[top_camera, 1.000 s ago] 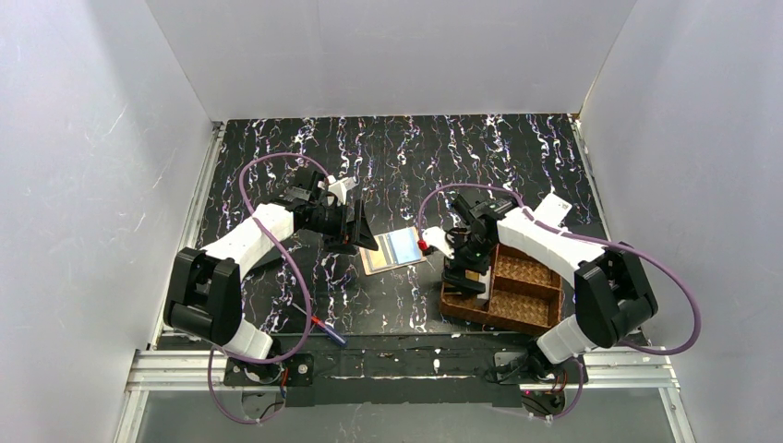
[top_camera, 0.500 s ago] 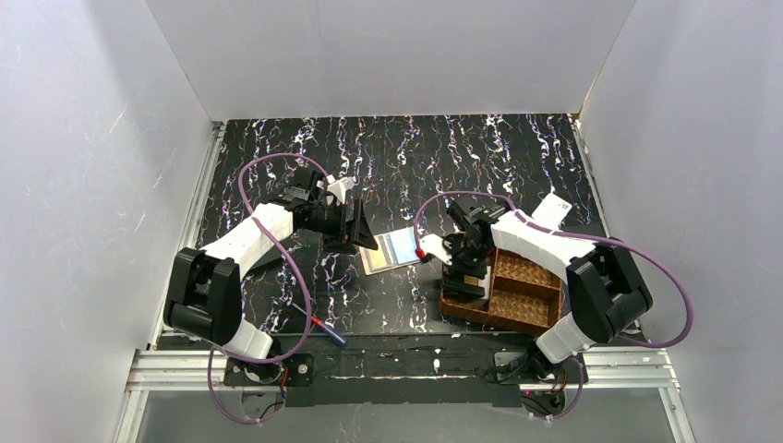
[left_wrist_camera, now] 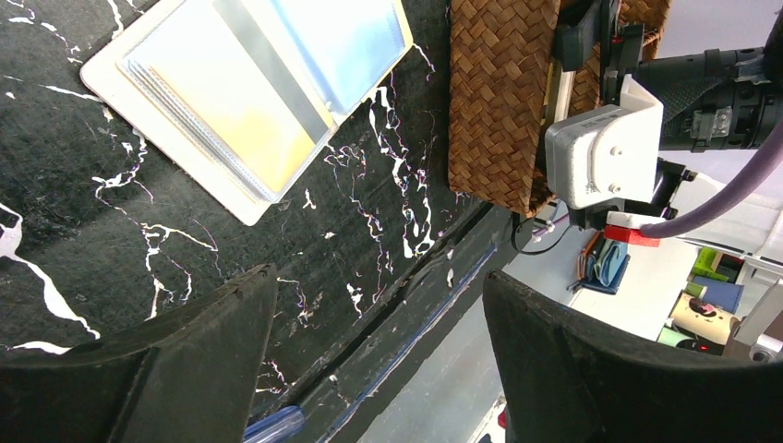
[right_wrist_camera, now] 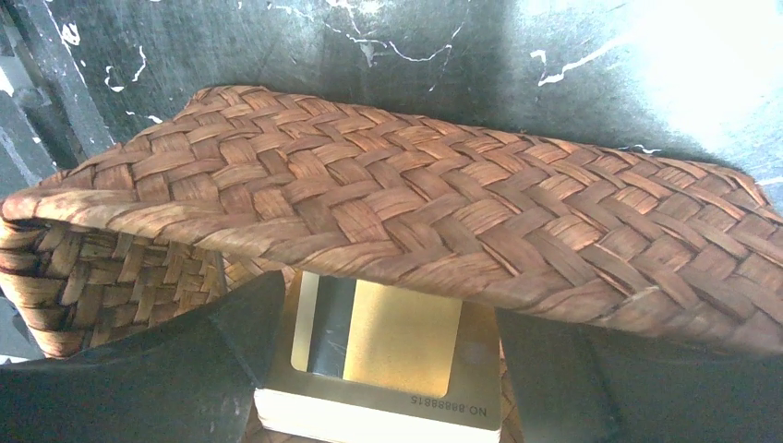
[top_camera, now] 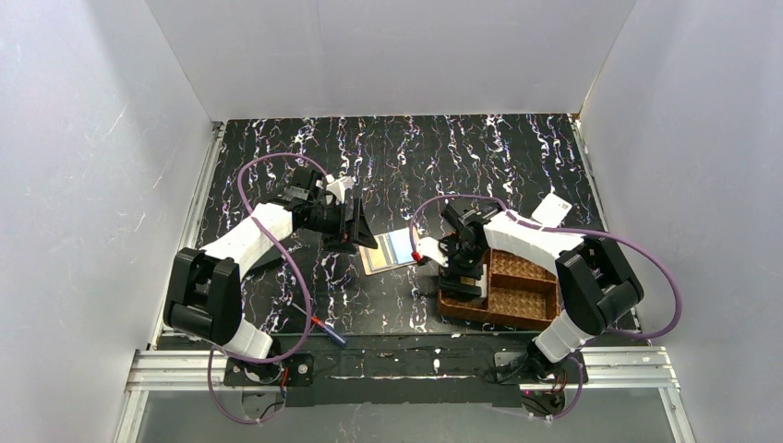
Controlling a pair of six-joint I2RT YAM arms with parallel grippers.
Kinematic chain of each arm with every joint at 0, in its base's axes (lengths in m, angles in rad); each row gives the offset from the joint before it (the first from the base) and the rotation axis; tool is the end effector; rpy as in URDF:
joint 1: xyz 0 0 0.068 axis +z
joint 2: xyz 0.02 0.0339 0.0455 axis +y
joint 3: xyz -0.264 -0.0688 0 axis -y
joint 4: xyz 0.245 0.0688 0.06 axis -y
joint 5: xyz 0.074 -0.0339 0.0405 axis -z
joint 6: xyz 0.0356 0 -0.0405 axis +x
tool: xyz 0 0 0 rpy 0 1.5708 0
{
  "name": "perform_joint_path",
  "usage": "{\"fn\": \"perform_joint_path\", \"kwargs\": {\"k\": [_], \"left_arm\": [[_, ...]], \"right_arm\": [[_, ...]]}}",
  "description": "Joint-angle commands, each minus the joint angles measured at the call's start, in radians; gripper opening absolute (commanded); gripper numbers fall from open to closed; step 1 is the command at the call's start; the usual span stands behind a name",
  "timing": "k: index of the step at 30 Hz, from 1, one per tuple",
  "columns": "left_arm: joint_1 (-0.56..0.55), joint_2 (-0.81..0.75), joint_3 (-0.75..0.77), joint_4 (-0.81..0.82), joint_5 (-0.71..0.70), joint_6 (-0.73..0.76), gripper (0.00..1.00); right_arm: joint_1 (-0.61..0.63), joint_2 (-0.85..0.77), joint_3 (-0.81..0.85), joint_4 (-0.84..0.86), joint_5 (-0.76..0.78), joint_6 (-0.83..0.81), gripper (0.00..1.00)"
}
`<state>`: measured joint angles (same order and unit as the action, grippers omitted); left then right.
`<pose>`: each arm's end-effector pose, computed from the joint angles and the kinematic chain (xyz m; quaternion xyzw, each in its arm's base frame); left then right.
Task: Put the credit cards into the card holder
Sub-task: Pick up the credit card from the storage box.
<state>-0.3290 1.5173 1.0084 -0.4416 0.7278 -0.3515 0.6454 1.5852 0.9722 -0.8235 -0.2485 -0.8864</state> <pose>0.2834 -0.1218 0.2283 0.0986 0.8911 -0.4147 0.1557 0.2130 0.1714 0.1781 -0.6923 0.7078 0.1147 0.0810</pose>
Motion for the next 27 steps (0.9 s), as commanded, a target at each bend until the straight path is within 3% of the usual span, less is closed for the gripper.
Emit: {"fn": "perform_joint_path", "kwargs": {"k": [1,2,15,27], "left_arm": [[0.007,0.004,0.004,0.003,0.035,0.006,0.81],[0.008,0.004,0.002,0.003,0.036,0.006,0.81],[0.008,-0.001,-0.002,0.012,0.034,0.003,0.81],[0.009,-0.011,-0.01,0.023,0.032,0.001,0.81]], "right_arm": [[0.009,-0.005,-0.001,0.006,-0.008,-0.012,0.83],[0.011,-0.012,-0.005,0.006,0.0,-0.015,0.77],[0.011,-0.079,-0.015,-0.004,0.044,-0.055,0.52],[0.027,-0.139,0.026,-0.078,0.06,-0.078,0.43]]}}
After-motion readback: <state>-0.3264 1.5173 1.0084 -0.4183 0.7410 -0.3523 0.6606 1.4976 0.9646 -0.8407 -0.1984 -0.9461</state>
